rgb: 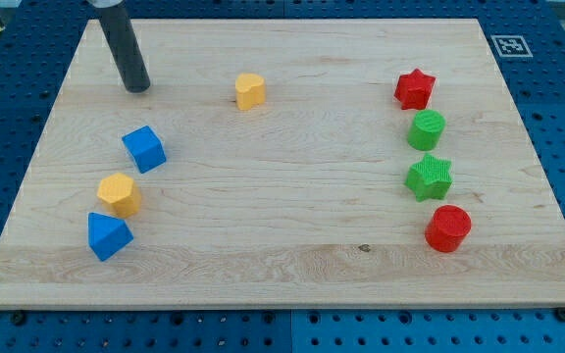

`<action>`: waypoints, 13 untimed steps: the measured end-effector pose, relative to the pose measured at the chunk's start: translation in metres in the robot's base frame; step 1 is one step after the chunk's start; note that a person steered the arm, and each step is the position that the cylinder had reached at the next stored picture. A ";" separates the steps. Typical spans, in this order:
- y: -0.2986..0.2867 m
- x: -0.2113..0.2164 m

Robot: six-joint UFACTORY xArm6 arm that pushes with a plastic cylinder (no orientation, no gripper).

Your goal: Move the blue cube above the yellow hexagon

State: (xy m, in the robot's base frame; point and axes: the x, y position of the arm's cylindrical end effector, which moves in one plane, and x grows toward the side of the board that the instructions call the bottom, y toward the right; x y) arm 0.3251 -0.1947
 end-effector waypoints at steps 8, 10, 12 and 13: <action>0.107 0.098; 0.105 0.101; 0.092 0.101; 0.087 0.102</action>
State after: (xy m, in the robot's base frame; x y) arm 0.4268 -0.1078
